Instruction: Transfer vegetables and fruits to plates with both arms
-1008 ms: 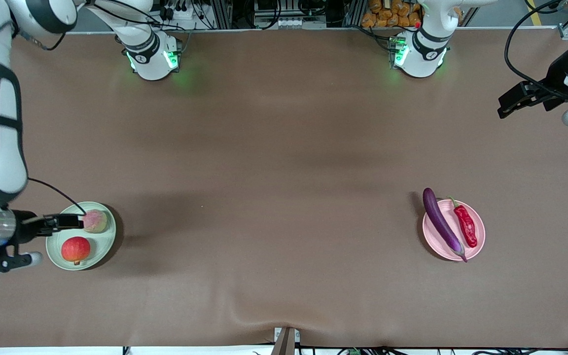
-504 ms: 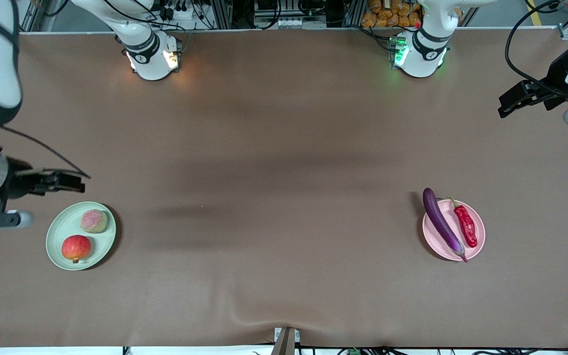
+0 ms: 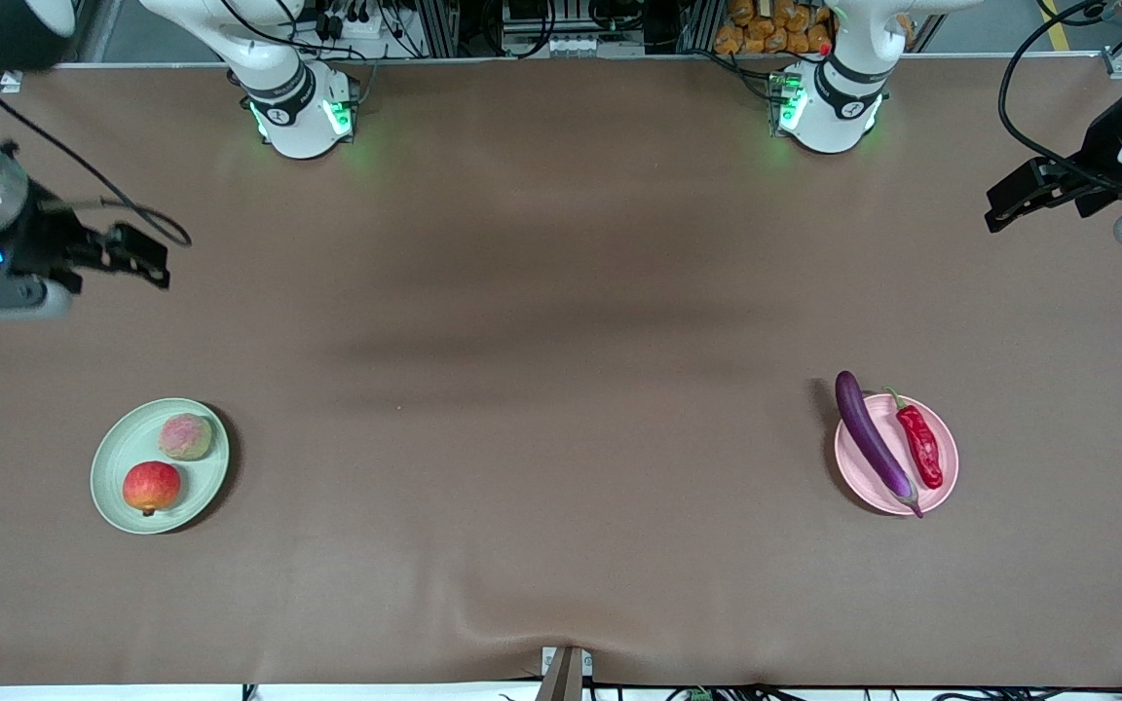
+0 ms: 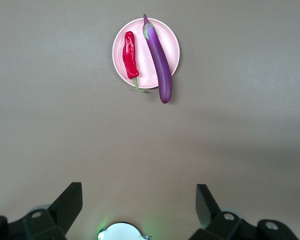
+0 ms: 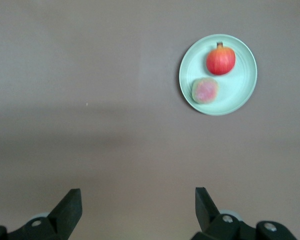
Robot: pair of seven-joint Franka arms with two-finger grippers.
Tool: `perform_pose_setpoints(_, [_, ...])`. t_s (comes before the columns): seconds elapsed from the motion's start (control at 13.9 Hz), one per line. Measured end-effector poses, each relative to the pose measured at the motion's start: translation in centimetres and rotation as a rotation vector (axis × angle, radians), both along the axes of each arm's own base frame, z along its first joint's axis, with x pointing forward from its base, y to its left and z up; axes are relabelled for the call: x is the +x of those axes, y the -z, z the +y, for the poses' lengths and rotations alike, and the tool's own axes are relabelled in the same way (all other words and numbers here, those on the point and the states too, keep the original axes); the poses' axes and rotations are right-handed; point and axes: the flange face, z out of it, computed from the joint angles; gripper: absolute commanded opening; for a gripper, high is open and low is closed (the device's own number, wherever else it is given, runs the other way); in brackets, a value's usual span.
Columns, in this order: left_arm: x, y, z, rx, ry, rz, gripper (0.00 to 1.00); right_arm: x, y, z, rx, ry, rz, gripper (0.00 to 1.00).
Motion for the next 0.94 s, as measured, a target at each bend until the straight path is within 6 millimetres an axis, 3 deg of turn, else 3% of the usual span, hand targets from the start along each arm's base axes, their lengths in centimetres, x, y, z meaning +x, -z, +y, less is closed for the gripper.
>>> perform_pose_setpoints(0.29, [-0.1, -0.2, 0.0, 0.000, 0.000, -0.003, 1.00, -2.6, -2.7, -0.5, -0.010, -0.069, 0.001, 1.00])
perform_pose_setpoints(0.94, [-0.7, -1.2, 1.0, 0.000, -0.018, -0.019, 1.00, -2.2, -2.9, -4.8, 0.046, -0.040, -0.020, 1.00])
